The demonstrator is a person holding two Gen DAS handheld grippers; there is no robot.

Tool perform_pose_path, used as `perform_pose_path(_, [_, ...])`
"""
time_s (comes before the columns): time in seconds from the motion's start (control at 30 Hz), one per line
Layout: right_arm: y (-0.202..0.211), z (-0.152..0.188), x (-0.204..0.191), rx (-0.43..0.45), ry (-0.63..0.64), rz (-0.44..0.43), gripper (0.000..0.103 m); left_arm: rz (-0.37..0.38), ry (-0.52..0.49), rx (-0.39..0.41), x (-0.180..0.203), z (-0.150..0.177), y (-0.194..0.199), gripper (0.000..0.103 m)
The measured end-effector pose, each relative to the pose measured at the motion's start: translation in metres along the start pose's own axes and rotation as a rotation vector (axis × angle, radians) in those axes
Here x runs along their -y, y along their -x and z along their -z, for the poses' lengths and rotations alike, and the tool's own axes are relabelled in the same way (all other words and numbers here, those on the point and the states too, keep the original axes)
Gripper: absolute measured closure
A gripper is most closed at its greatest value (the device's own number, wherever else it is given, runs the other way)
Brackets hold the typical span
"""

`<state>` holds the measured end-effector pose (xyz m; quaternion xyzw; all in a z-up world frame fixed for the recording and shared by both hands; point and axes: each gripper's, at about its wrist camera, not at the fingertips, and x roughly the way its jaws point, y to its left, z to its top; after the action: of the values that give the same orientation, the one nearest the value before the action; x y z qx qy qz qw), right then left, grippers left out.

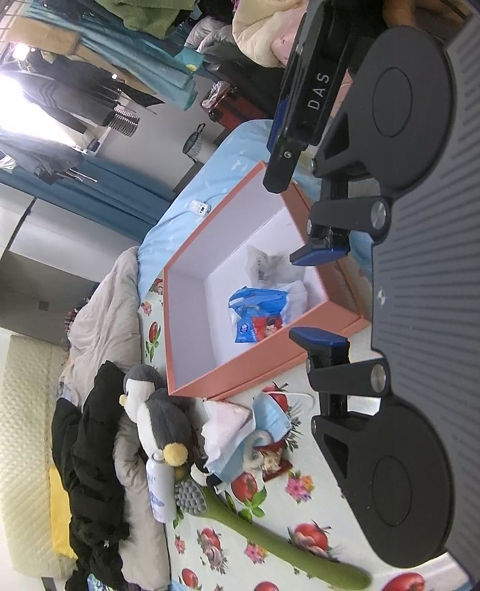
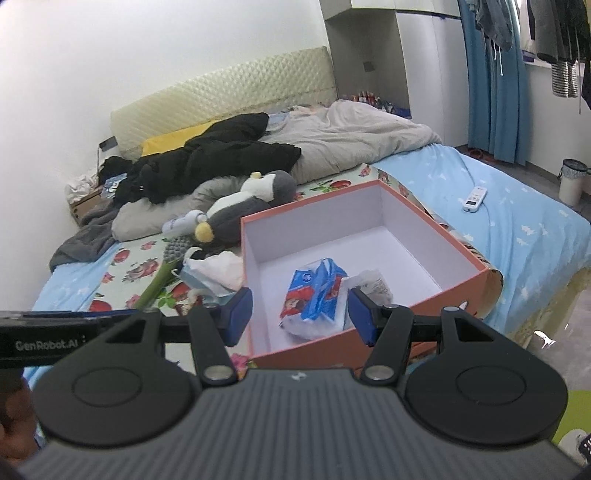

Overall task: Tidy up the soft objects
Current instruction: 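Withdraw both grippers from the box toward the items on the bed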

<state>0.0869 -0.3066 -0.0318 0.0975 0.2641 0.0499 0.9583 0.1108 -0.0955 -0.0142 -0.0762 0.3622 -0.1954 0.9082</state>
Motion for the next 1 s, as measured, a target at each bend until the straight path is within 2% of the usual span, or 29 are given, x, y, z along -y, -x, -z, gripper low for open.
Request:
perform_pose_path(0.17, [0.019,0.013,-0.016,0.005,0.024,-0.045,0.043,-0.033,0.043,0.037,-0.011,0.019,0.036,0.061])
perform_pose_path(0.33, [0.024,0.025,-0.034,-0.035,0.062,-0.088,0.043,-0.066,0.062,0.085,-0.015,0.030,0.065,0.061])
perform_pose_path(0.6, [0.028,0.036,-0.060,-0.062,0.106,-0.138,0.043,-0.098,0.114,0.108,-0.032,0.046,0.083,0.061])
perform_pose_path(1.0, [0.018,0.052,-0.099,-0.111,0.176,-0.217,0.043,-0.189,0.239,0.124,-0.083,0.074,0.106,0.061])
